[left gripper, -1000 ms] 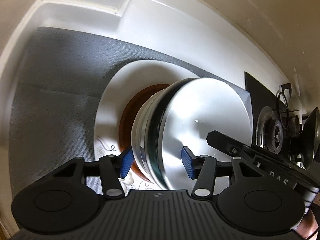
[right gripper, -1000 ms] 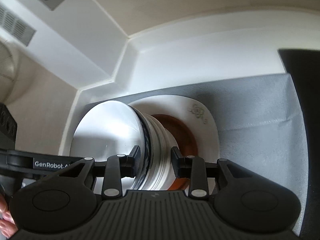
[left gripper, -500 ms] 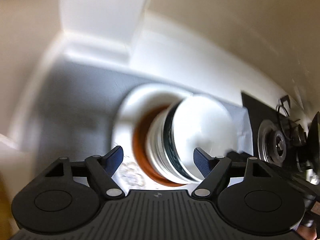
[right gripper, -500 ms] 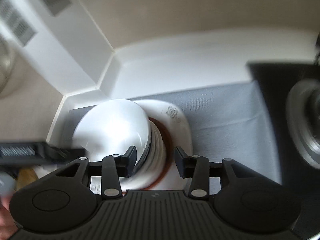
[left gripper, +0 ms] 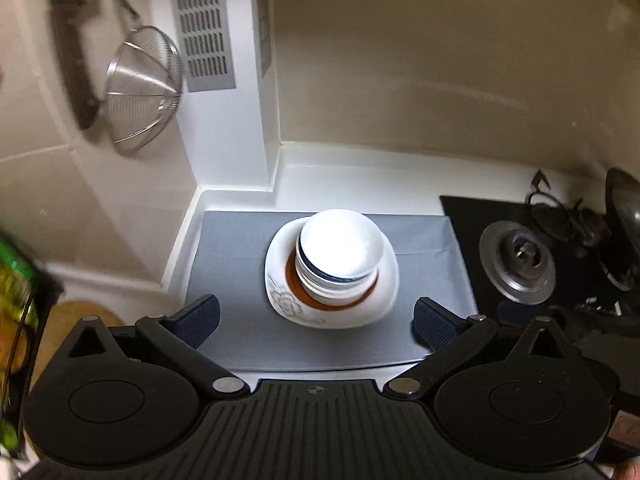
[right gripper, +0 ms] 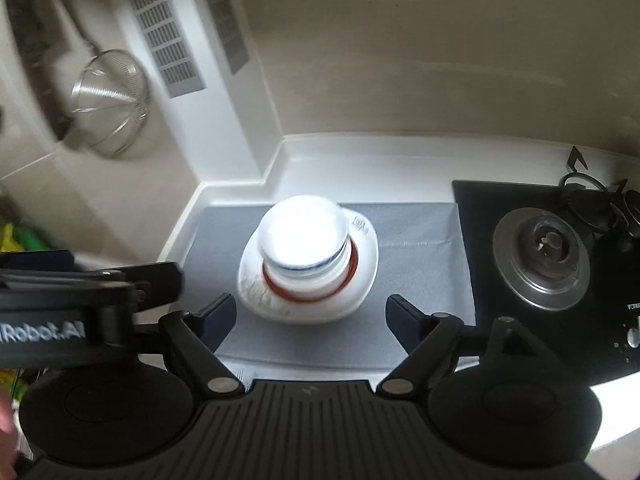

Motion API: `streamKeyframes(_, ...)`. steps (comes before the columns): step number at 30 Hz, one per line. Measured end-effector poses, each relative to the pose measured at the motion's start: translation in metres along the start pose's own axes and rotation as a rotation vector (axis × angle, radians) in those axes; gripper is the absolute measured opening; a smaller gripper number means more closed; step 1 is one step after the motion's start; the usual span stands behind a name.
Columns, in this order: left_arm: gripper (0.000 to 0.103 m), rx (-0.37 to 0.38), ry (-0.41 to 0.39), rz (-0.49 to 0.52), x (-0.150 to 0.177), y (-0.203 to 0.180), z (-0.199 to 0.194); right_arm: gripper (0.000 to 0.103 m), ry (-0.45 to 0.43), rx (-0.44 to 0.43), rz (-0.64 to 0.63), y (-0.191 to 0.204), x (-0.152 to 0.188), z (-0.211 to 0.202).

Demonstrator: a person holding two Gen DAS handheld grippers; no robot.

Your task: Organize plates and bowls

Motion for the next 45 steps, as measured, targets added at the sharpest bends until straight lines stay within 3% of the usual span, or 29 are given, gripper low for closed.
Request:
streamKeyframes(7,0.103,-0.025,0.006,-0.059,0.023,-0.022,-0.04,0.09,-0.006,-0.015,-0.024,-0.006,0.021,-0.048)
streamKeyframes(19,0.103,-0.139,0.019,-0.011,0.045,-0.045,-0.084,0.092,0.002,-0.072,-0.023,-0.016,0.051,-0.082)
streamKeyframes(45,0.103,-0.145,-0.009,-0.002,0.069,-0.067,-0.119,0.093,-0.038,-0.063,-0.047,-0.03,0.078,-0.124)
Point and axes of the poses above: each gripper's, at about its wrist camera, not at the fingertips, and z roughly the way its jaws point, y to its left, x to its underside, the point moved 7 cm from there along z, roughly the way its jaws point, and after that the axes turned 11 degrees about z, right-handed, at the moved point
